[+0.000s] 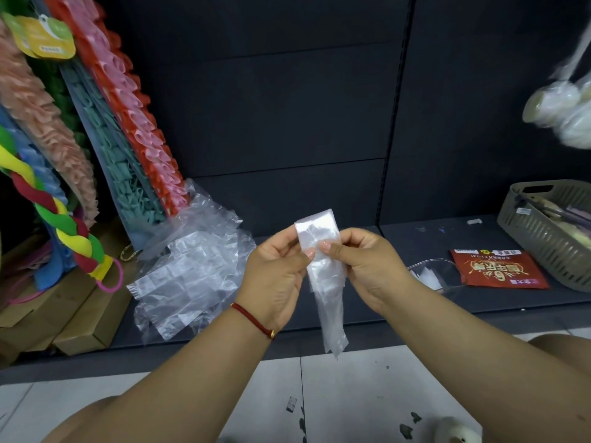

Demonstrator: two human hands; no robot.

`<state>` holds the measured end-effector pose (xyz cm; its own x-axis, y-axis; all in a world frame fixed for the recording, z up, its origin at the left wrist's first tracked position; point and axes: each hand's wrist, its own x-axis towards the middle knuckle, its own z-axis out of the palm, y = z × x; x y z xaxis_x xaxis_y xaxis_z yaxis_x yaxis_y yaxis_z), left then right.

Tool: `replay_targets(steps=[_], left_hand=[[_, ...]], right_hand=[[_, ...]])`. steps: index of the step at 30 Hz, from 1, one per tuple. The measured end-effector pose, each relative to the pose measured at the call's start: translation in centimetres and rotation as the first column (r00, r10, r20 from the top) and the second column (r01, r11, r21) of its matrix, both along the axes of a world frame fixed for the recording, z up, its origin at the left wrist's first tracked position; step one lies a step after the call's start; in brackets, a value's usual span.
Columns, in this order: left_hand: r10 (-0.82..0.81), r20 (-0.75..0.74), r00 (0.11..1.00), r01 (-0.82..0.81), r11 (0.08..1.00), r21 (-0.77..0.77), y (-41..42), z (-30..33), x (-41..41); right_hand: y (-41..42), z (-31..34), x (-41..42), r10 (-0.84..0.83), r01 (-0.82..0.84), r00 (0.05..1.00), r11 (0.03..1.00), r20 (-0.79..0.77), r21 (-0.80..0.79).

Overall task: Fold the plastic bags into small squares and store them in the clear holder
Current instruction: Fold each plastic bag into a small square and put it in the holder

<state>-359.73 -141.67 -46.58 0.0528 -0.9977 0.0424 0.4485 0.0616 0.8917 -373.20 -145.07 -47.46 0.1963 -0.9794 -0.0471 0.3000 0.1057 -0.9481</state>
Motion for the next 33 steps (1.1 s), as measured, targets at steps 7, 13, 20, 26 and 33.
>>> replay_targets(steps=[7, 13, 20, 26, 33], left_hand=[[-0.038, 0.162, 0.986, 0.007, 0.982, 0.190, 0.0, -0.8, -0.6], [0.098, 0.552, 0.828, -0.193, 0.974, 0.117, -0.1, -1.0, 0.1], [0.231, 0.468, 0.853, -0.286, 0.957, 0.048, -0.7, -0.3, 1.1], [0.126, 0.404, 0.906, -0.207, 0.965, 0.164, -0.4, 0.2, 1.1], [-0.073, 0.454, 0.888, -0.055, 0.963, 0.263, 0.3, 0.0, 1.6]], right_hand=[[-0.3, 0.2, 0.1, -0.145, 0.145, 0.988, 0.989, 0.045, -0.006], [-0.7, 0.7, -0.5, -0.151, 0.150, 0.947, 0.988, -0.285, -0.025], [0.7, 1.8, -1.0, 0.333, -0.242, 0.917, 0.902, -0.219, 0.359], [0.1, 0.5, -0.6, 0.214, -0.171, 0.968, 0.946, -0.133, 0.274], [-0.2, 0.6, -1.4, 0.250, -0.242, 0.963, 0.966, -0.097, 0.091]])
